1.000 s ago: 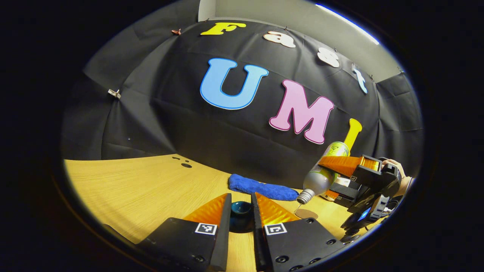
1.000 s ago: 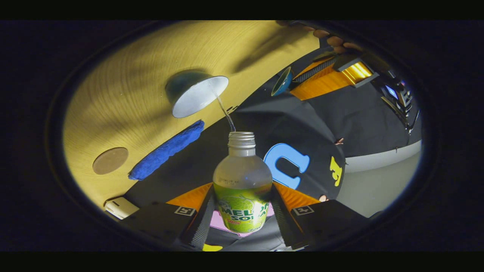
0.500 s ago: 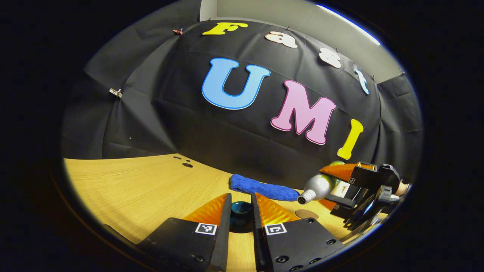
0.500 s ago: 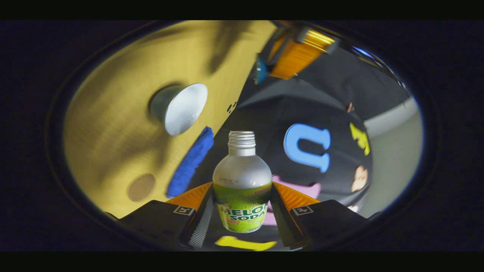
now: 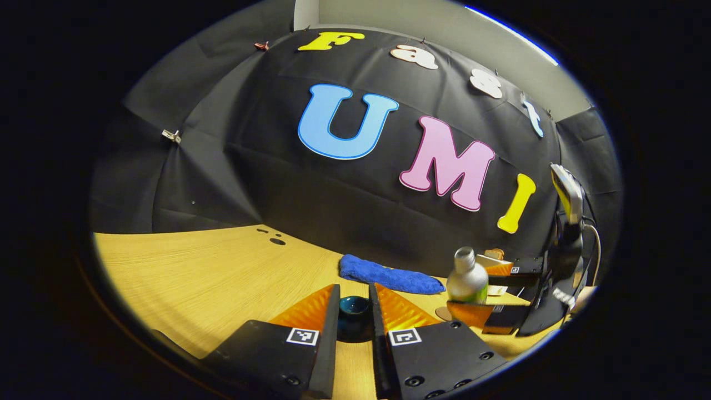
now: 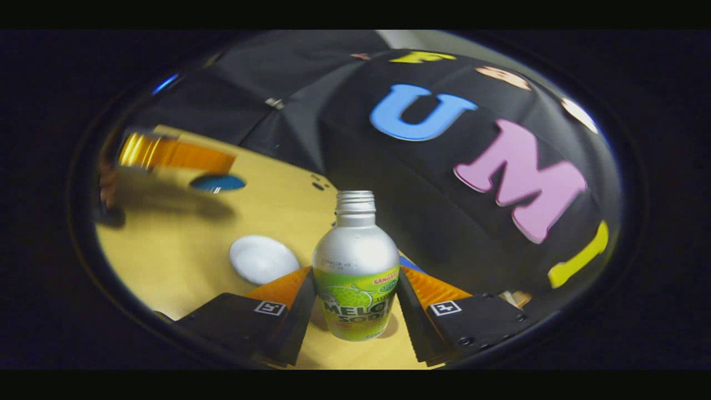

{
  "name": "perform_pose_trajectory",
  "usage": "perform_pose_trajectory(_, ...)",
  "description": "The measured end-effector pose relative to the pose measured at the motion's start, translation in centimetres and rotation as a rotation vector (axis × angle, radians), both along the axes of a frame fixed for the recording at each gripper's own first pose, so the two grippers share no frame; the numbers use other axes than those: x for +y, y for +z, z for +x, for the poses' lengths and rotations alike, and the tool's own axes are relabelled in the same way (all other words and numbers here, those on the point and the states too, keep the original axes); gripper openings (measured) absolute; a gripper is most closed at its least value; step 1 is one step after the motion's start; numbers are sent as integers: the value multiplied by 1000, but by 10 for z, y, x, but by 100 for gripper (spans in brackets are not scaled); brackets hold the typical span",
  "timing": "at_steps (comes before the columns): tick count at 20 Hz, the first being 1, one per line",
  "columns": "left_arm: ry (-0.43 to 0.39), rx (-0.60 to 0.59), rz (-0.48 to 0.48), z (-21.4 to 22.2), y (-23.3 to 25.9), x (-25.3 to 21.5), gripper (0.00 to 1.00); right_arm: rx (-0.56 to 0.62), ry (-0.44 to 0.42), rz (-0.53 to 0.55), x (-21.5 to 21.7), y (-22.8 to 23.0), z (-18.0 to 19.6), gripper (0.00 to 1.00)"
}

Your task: Open the teacup lid with one hand, grasp the water bottle and pour water into the teacup with the other hand; after pouring, place the water bottle on the coaster and then close the teacup lid.

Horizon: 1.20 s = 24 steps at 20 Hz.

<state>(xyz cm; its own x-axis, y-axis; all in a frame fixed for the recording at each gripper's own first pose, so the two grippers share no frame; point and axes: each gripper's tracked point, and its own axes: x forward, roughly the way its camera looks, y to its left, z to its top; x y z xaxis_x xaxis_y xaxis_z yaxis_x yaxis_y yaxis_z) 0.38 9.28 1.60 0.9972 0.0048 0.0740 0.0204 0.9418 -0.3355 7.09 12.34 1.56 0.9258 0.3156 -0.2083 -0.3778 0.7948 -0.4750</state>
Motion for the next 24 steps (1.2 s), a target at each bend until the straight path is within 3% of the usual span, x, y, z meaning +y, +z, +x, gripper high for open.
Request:
perform_pose_trajectory(3, 1, 3, 3, -1, -1, 0, 31, -29, -48, 269, -21, 27, 7, 78)
perform_pose_trajectory(8, 3, 6, 10, -1, -2, -1, 31, -33, -95, 442, -66, 14, 19, 78)
perform_pose_trajectory(16, 3, 11, 15, 0, -2, -2, 31, 88, -221, 532, -117, -42, 62, 78)
perform_pose_trajectory(24, 4, 15, 17, 0, -3, -2, 31, 82, -224, 538, -126, -52, 69, 78)
